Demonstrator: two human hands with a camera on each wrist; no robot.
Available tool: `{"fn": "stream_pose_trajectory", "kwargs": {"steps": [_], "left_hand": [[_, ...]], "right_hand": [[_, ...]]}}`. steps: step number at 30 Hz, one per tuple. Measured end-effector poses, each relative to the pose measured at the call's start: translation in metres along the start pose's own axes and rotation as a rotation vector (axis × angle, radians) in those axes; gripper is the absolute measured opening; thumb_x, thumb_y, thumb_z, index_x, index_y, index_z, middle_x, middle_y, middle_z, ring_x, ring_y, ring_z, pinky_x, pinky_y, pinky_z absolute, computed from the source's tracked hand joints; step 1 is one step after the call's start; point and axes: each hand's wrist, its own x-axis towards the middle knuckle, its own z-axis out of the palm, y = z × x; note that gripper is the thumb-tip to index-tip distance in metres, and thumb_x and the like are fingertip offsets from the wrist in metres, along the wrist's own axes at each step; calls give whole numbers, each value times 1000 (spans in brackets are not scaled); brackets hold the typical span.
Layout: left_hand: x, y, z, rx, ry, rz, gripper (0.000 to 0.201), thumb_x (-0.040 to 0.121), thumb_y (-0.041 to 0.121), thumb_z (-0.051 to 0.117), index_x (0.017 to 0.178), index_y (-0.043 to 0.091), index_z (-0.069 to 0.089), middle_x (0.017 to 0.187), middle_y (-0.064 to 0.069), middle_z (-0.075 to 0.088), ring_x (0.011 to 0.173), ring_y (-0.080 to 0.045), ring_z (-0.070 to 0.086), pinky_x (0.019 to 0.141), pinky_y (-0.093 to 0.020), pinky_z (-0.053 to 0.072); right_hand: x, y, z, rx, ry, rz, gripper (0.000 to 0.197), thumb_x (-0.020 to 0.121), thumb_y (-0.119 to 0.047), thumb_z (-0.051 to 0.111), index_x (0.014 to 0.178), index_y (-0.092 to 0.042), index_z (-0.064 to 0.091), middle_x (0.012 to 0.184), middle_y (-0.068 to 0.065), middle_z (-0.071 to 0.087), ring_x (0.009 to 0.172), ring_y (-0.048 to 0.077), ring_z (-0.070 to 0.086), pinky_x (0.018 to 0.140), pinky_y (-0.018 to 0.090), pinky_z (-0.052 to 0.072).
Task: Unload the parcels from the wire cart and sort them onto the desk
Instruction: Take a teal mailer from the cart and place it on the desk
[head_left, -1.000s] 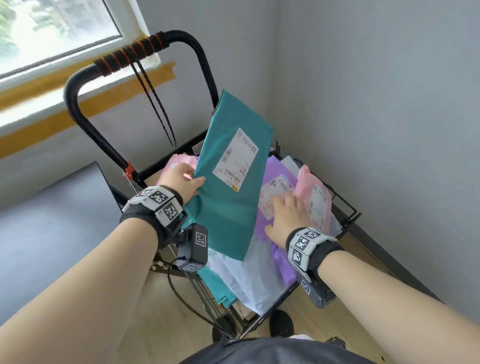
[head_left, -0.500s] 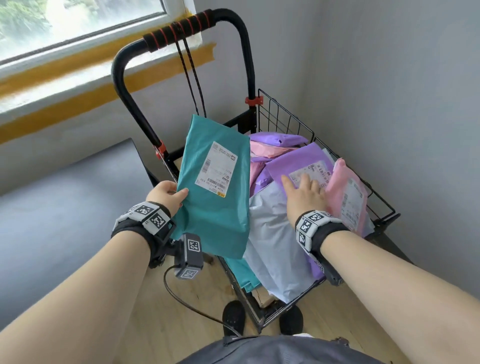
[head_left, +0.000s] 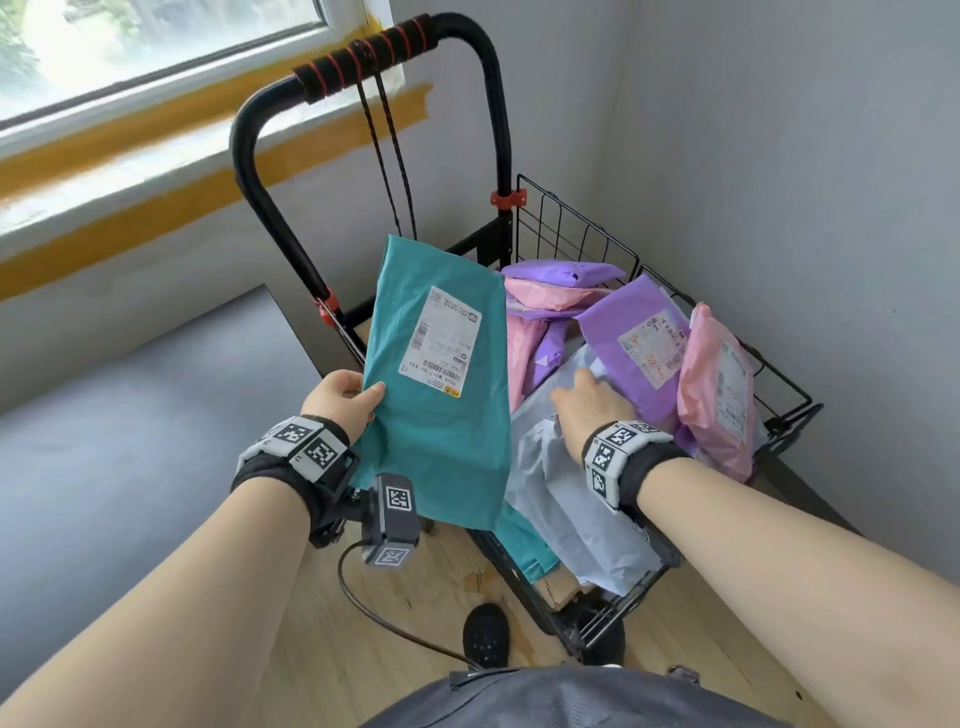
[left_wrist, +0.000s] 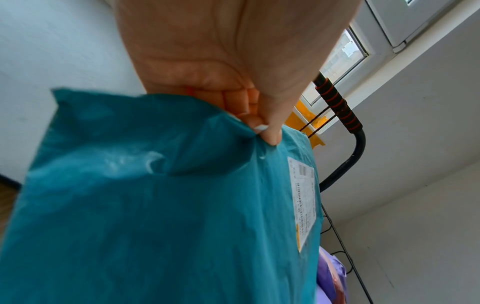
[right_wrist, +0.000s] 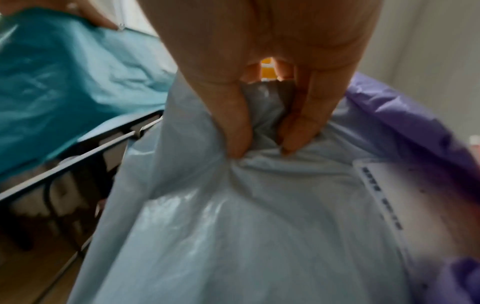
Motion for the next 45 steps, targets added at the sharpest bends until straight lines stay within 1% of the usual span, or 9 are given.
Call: {"fn": "stream_pose_trajectory", "kwargs": {"steps": [4,10,14,16,21,27,33,36,45], "left_hand": [[10,-6,-11,6,-2,-5,23,93,32,54,104,12,57,67,4,54,67,-17,51,67,-28,42],[16,3,-19,2,-43,77,21,93,32,53,98,12,56,67,3,55,62,-14,50,67,-28,40],[11,9,-27,-26,-29,111,25,93,33,54,105,11,57,69,3,56,63,-13,51,56,-26,39],[5,11,-35,-43,1,119,27,94,32,53,108,10,58,73,1,58,69,-17,53,63,-27,41],[-14,1,-64,-132,157,71,33,93,29,55,116,6,57,106,-13,66,96,-29,61,80,-31,43],[-57,-53,-107,-256,399,-98,32,91,26,58,114,4,57,108,-16,66,102,-31,61,91,-38,47],[-120,-134,-150,-331,569,-302,33,91,27,59,117,6,56,109,-17,66,103,-32,61,93,-39,47],[-154,-174,-172,-350,657,-379,34,91,24,59,119,4,56,111,-16,66,106,-31,60,90,-32,43],[-220,-315,-264,-363,791,-447,29,90,25,60,112,5,60,112,-11,66,107,-27,59,85,-25,39]], "right_hand": [[-1,-7,-18,189,154,58,33,84,0,50,116,-8,51,127,16,36,118,34,39,94,40,44],[-1,-30,-56,435,408,130,25,86,-6,45,110,-10,51,114,6,41,108,30,49,75,33,35],[-10,-47,-78,541,517,18,18,79,4,49,92,-8,48,107,10,42,98,28,49,77,31,40],[-14,-60,-89,495,586,-77,19,75,8,52,92,-2,52,108,13,45,99,28,49,85,36,45],[-24,-87,-114,428,615,-229,22,77,10,53,92,-6,49,111,12,43,101,26,44,72,28,38],[-40,-133,-124,408,645,-503,29,76,18,41,92,-2,52,108,14,44,100,26,44,73,21,30],[-65,-207,-108,453,563,-718,32,75,19,38,95,1,54,107,17,45,99,28,46,81,24,36],[-81,-255,-96,414,508,-812,29,75,19,38,92,2,55,106,17,46,97,29,46,74,22,29],[-139,-438,-55,356,423,-1011,19,78,12,46,92,3,55,108,17,48,97,31,49,79,30,40]]}}
